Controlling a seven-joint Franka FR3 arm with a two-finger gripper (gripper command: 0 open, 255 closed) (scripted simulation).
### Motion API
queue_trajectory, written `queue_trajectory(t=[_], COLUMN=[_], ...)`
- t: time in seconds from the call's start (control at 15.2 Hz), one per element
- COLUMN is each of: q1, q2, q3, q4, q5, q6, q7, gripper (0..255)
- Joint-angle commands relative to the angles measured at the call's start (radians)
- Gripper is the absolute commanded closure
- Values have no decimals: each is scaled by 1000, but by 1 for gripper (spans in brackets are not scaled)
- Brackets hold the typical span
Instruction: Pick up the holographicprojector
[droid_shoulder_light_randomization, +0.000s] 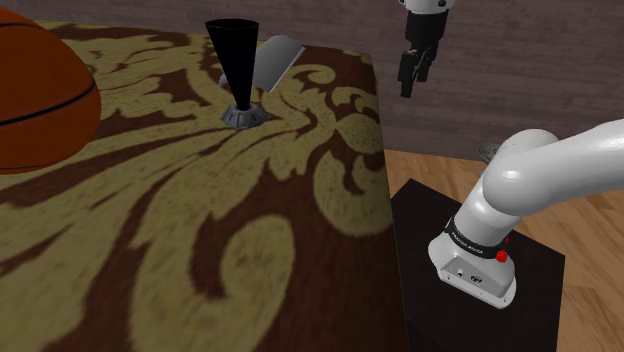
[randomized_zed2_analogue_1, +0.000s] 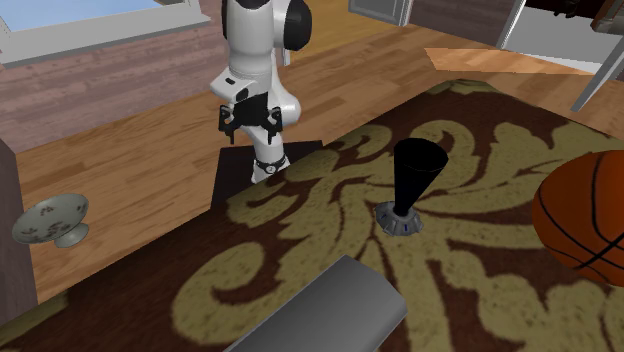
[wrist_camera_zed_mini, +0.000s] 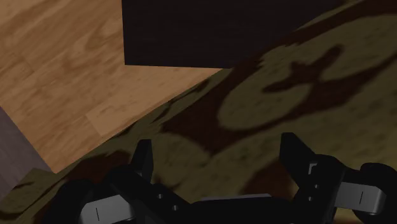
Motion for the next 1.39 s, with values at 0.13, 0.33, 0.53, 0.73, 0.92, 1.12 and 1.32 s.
queue_trajectory(t=[0.13, 0.33, 0.53, 0.73, 0.92, 1.12, 1.32], q1=[16, 36, 54, 69, 83, 96, 110], q2=[55, 137, 219, 303, 388, 477, 570], q3=[24, 60, 93, 126, 159, 192, 226], q4=[52, 136, 227, 326, 432, 548, 674], q5=[27, 62, 91, 114, 130, 140, 142], q6=[5, 9, 7, 1, -11, -29, -53], q7=[17, 41, 64, 87, 111, 136, 164], gripper=[0, 0, 0, 0, 0, 0, 0])
